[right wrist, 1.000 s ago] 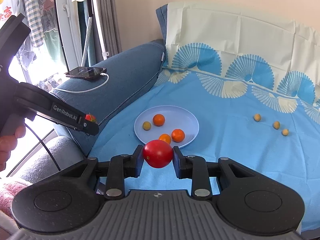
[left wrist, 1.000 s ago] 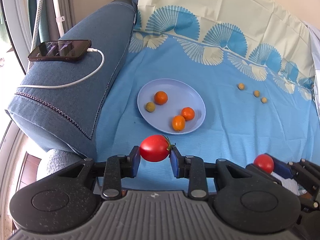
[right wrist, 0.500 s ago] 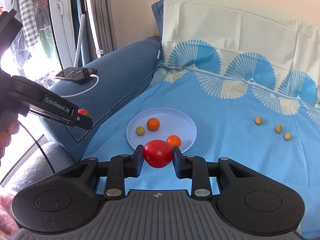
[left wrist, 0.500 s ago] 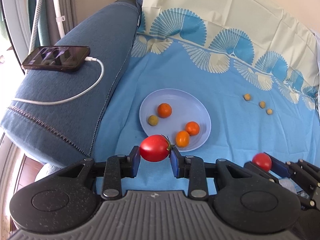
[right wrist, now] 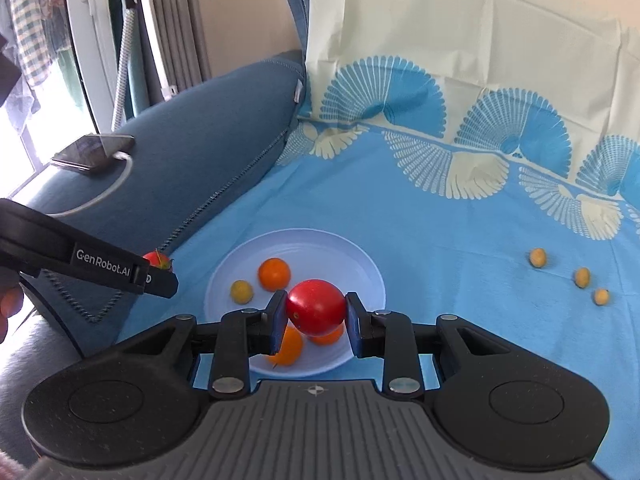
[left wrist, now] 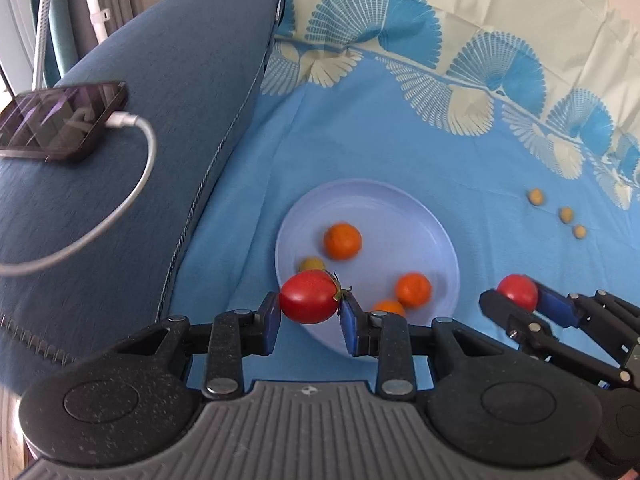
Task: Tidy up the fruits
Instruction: 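Carry both red cherry tomatoes over the plate and lower them, then open both tools to release the tomatoes and lift away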
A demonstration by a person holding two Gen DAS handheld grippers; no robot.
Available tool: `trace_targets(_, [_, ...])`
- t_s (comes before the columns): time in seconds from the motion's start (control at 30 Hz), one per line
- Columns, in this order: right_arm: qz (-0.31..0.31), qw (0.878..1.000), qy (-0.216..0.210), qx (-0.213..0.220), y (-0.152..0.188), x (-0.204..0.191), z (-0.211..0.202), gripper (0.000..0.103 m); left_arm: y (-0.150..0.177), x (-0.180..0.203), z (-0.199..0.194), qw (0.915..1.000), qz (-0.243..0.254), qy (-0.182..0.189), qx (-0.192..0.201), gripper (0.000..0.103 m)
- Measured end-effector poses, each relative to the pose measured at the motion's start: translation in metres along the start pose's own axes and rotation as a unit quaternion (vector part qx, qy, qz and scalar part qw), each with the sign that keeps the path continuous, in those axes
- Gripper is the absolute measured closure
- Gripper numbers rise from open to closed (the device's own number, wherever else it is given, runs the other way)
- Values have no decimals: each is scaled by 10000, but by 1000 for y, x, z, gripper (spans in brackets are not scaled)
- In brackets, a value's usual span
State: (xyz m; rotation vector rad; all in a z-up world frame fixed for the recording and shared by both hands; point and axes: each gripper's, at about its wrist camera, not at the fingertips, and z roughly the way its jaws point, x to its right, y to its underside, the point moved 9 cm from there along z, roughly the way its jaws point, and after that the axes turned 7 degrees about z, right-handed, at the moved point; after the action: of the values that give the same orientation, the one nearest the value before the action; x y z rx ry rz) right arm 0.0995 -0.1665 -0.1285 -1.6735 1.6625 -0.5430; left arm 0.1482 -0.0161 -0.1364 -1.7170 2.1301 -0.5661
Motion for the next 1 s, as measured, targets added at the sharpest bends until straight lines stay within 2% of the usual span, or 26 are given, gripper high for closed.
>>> trace_targets(0.27, [-121, 9994, -24, -328, -8, 6, 61, 71, -17, -2, 45, 9998, 66, -63, -160, 68])
trace_targets(0.53, [-105, 9982, -74, -593, -16, 7, 105, 71, -27, 4, 71, 9994, 262, -120, -204, 67])
trace_targets(0.57, [-102, 9980, -105, -613, -18, 7, 108, 71, -28, 4, 72, 9995, 253, -85, -182, 62])
trace_targets(0.6, [-111, 9978, -147, -639, -19, 6, 111, 70, -32, 4, 74, 9996, 241, -38, -155, 47])
trace_targets(0.63, [-112, 9976, -185, -654, -21, 5, 113, 69, -34, 1, 72, 9997, 203, -125, -85, 41])
trace_targets(0.67, [-104, 9977, -143, -651, -23, 6, 115, 69, -35, -3, 69, 9995, 202, -251, -2, 27])
trace_targets(0.7, [-67, 9979, -46, -643, -25, 8, 116, 63, -37, -7, 65, 9991, 207, -363, 81, 14])
trace_targets(0.77, [102, 9978, 49, -660, -29, 15, 113, 51, -39, -15, 55, 9991, 97, -371, 205, 3])
trace_targets(0.83, [282, 9975, 57, -646, -31, 20, 103, 31, -38, -19, 40, 9995, -119, -182, 238, 2])
trace_targets(1.0, [226, 9972, 132, -704, -21, 18, 51, 22, -19, -18, -10, 9985, -349, -227, 363, 1])
